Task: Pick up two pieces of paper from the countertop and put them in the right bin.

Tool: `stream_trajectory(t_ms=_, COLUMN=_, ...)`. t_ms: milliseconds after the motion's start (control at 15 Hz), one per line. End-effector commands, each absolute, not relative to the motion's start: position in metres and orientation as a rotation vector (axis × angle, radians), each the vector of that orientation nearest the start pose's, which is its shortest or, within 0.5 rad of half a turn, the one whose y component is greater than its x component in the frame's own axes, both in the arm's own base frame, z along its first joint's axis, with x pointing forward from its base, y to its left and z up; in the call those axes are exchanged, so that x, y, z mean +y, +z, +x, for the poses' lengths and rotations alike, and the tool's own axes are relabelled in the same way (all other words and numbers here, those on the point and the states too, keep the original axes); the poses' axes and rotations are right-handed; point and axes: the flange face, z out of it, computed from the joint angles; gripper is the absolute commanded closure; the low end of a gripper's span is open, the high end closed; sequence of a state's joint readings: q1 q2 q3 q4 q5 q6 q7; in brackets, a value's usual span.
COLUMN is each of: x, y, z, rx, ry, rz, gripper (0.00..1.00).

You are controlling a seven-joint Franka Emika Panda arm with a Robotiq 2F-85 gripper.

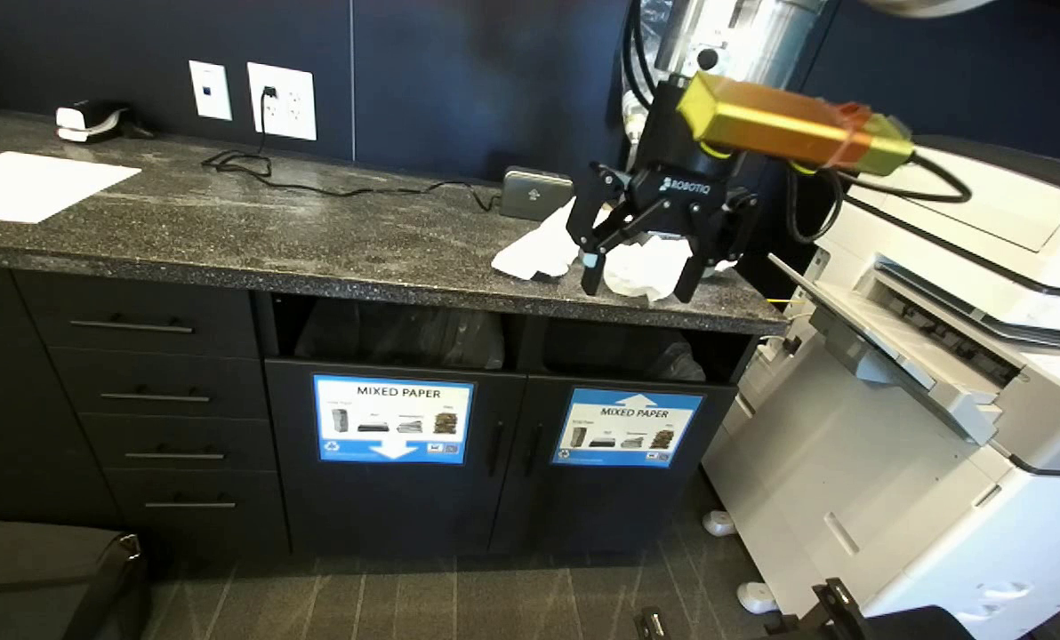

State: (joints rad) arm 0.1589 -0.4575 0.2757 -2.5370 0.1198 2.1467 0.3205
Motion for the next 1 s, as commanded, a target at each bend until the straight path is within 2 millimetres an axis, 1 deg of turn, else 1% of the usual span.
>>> stream_trajectory(t_ms=0, x=0.171, y=0.420, z=0.408, rx=0.139, ry=-0.324, rz=-3.055, gripper=0.00)
stream_trajectory(t_ms=133, x=0.162, y=0.419, z=0.435, rx=0.229, ry=-0.466, rz=-3.005, gripper=0.00)
stream_trajectory(t_ms=333, x=0.140, y=0.417, z=0.470, rx=0.318, ry=-0.701, rz=-2.942, gripper=0.00)
stream_trajectory(t_ms=467, x=0.121, y=0.412, z=0.491, rx=0.384, ry=-0.838, rz=-2.904, gripper=0.00)
stream_trajectory(t_ms=600, x=0.100, y=0.405, z=0.509, rx=0.425, ry=-0.930, rz=-2.890, gripper=0.00)
stream_trajectory(t_ms=733, x=0.083, y=0.389, z=0.526, rx=0.395, ry=-0.955, rz=-2.916, gripper=0.00)
stream_trajectory(t_ms=867, x=0.073, y=0.363, z=0.540, rx=0.309, ry=-0.912, rz=-2.984, gripper=0.00)
stream_trajectory(t_ms=933, x=0.073, y=0.347, z=0.547, rx=0.245, ry=-0.872, rz=-3.004, gripper=0.00)
